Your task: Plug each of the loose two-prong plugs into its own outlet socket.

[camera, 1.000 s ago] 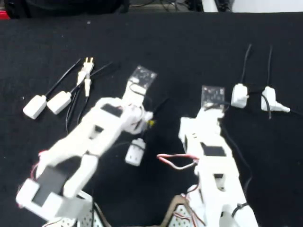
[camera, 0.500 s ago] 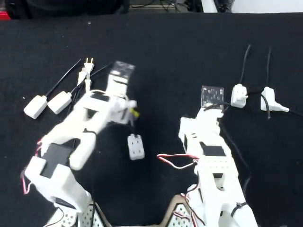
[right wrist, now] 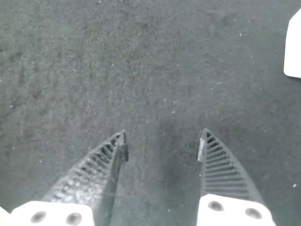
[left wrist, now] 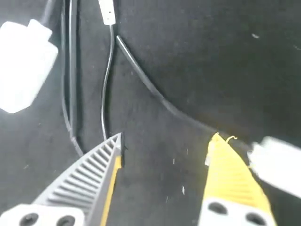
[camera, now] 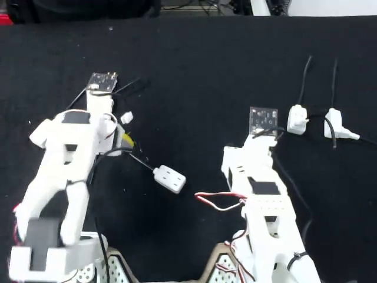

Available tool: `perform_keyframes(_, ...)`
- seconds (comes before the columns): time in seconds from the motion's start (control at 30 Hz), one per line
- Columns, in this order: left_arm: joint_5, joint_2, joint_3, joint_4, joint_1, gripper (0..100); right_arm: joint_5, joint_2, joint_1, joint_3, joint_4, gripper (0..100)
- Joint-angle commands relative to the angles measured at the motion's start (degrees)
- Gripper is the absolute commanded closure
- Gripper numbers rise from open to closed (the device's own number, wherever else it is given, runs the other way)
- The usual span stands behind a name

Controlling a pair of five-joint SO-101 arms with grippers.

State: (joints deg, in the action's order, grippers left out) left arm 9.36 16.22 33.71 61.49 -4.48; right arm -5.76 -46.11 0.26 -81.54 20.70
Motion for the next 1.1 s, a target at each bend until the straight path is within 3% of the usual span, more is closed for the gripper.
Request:
perform_keyframes(0.0,6.1,7.7,2.5,4.0,2.3,71,-0.4,-1.5,-0.7,2.7,-1.2,76.9)
perform_keyframes(0.13,7.1,7.4,10.7,-2.0,8.4,71,-0.4,-1.5,-0.7,2.7,-1.1,76.9)
perform_keyframes(0.3,-2.2,4.0,18.2,-16.8,16.6,71,-0.4,-1.5,-0.7,2.7,-1.1,76.9)
perform_keyframes(0.6,-10.2,2.3,19.1,-17.0,34.2,71,-0.4,-1.5,-0.7,2.7,-1.1,76.9)
perform_keyframes(0.73,-9.9,7.4,16.0,-10.4,32.3,71,-0.4,-1.5,-0.7,2.7,-1.1,76.9)
perform_keyframes(0.83,-10.1,12.3,12.3,-7.2,26.4,71,-0.4,-1.5,-0.7,2.7,-1.1,76.9)
perform_keyframes(0.93,-14.3,14.2,12.2,-11.4,19.4,71,-0.4,-1.5,-0.7,2.7,-1.1,76.9)
perform_keyframes(1.07,-20.4,9.5,17.0,-22.8,12.4,71,-0.4,-1.5,-0.7,2.7,-1.1,76.9)
